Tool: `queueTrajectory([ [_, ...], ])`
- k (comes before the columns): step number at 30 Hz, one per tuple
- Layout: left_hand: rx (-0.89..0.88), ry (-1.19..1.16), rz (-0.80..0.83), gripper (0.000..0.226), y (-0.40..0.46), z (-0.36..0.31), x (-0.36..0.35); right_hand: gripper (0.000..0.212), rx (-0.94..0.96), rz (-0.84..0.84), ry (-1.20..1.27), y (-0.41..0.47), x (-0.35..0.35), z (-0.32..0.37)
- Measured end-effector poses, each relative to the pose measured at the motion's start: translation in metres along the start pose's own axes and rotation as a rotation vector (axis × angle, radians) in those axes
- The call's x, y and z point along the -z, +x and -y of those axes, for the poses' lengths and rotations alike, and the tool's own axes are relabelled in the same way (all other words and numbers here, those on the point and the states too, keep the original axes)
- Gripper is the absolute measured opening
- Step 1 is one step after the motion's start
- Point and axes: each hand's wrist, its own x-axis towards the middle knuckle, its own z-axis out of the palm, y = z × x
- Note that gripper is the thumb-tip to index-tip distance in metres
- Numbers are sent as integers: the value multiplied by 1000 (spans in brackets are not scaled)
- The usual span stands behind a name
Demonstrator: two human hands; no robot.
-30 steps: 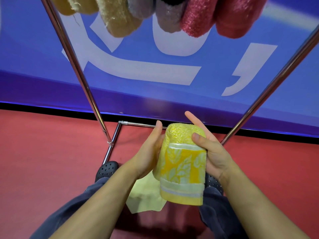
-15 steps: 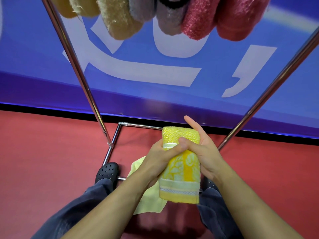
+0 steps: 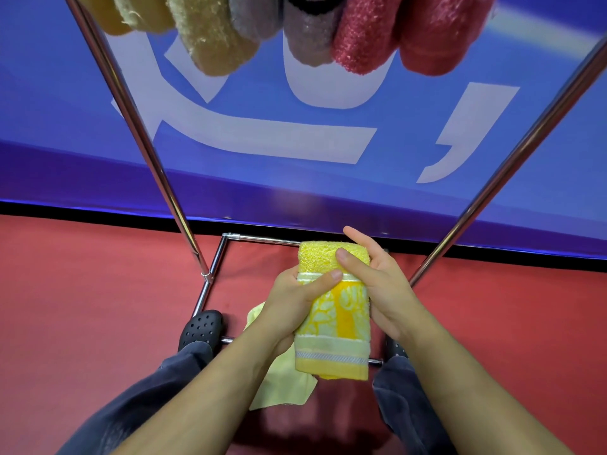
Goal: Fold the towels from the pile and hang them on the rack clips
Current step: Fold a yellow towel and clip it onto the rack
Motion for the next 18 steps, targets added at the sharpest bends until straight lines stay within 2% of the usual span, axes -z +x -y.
queueTrajectory([
  [3,-16,-15,-93,29,6,-5,7,50,-3,-107,108,3,4,3],
  [6,-22,21,-126,27,11,-14,20,50,42,-199,-28,6,14,4],
  [10,17,149,57,29,7,-17,24,62,15,-67,-89,4,16,5],
  [13,61,230,169,32,4,-12,20,53,-17,86,-218,1,12,4],
  [16,66,296,195,33,4,-11,22,43,20,68,-400,0,10,3],
  [18,78,312,198,30,3,-12,23,31,40,27,-422,-1,10,3],
])
